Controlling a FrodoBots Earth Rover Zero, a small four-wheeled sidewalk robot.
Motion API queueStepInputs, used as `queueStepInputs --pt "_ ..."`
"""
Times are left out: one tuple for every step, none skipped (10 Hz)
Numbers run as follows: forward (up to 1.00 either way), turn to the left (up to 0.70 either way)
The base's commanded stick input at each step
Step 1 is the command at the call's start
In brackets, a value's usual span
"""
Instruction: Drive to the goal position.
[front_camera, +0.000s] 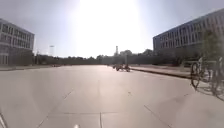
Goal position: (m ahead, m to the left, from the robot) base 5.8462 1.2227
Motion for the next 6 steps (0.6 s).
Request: queueStepInputs --pt "1.00 0.00" --pt "1.00 0.00" --pt "1.00 0.00" --pt "1.00 0.00" --pt "1.00 0.00" --pt "1.00 0.00"
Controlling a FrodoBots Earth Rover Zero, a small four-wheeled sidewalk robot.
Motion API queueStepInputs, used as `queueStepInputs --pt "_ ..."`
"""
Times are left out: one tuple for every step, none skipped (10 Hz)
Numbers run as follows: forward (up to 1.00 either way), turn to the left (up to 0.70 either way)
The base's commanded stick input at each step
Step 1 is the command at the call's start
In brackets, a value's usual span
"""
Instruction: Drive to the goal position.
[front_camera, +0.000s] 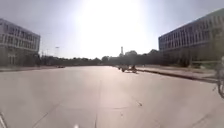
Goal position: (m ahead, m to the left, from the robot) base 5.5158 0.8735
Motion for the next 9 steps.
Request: queueStepInputs --pt "1.00 0.00" --pt "1.00 0.00" --pt "1.00 0.00" --pt "1.00 0.00" --pt "1.00 0.00" --pt "1.00 0.00" --pt "1.00 0.00" --pt "1.00 0.00" --pt "1.00 0.28"
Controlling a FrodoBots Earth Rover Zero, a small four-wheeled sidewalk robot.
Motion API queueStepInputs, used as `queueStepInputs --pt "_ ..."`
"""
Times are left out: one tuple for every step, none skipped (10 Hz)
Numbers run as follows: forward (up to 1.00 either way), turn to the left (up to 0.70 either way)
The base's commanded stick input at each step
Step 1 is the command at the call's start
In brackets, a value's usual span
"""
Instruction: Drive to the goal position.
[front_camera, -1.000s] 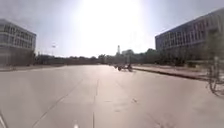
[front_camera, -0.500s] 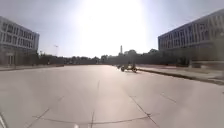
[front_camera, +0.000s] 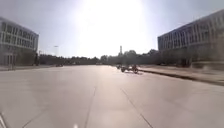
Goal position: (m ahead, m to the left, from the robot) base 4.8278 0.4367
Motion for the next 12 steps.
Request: queueStepInputs --pt "1.00 0.40" --pt "1.00 0.34" --pt "1.00 0.19" --pt "1.00 0.01" --pt "1.00 0.00" --pt "1.00 0.00" --pt "1.00 0.00" --pt "1.00 0.00" --pt "1.00 0.00" --pt "1.00 0.00" --pt "1.00 0.00" --pt "1.00 0.00"
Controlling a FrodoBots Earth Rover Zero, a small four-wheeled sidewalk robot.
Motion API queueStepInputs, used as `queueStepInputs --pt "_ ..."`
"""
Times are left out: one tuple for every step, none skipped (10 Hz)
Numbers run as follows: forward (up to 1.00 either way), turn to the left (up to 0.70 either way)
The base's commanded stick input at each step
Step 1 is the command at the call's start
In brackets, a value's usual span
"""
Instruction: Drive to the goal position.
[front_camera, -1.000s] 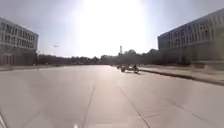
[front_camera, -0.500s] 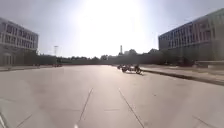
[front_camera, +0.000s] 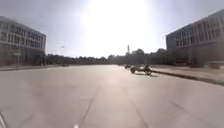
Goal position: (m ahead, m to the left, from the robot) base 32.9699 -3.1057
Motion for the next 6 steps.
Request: queueStepInputs --pt "1.00 0.00" --pt "1.00 0.00" --pt "1.00 0.40" --pt "1.00 0.37" --pt "1.00 0.08" --pt "1.00 0.00"
